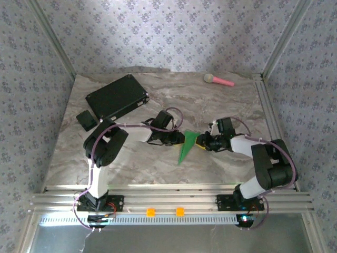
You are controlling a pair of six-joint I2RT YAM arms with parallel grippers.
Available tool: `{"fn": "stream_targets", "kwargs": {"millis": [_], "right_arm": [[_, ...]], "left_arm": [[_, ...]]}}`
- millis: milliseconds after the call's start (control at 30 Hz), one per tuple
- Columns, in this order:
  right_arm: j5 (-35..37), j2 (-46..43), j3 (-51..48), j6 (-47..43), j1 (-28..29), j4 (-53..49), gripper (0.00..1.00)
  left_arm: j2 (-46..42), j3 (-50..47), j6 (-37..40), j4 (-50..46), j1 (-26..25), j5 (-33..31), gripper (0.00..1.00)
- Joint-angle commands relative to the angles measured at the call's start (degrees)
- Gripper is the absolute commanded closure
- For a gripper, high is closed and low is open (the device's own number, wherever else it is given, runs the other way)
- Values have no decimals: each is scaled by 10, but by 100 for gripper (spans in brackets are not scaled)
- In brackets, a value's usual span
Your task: Fold a paper plane with a square sheet of paper (pick it up from the middle)
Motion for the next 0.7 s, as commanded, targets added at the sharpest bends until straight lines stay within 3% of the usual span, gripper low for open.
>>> {"fn": "stream_targets", "kwargs": {"millis": [0, 233, 367, 533, 667], "right_arm": [[-6, 17, 7, 6, 8, 9, 77], [-8, 35, 17, 6, 14, 12, 77], [-8, 31, 16, 10, 15, 14, 76], [9, -6, 10, 26, 9, -1, 66], [10, -42, 4, 55, 7, 9, 59]], "left_arm": [[8, 14, 10, -7, 3, 13, 79], [11, 18, 9, 21, 3, 56, 79], [11, 29, 16, 24, 1, 77, 87], [-17, 21, 38, 7, -1, 44, 93], [-61, 19, 76, -53, -16, -46, 95]]}}
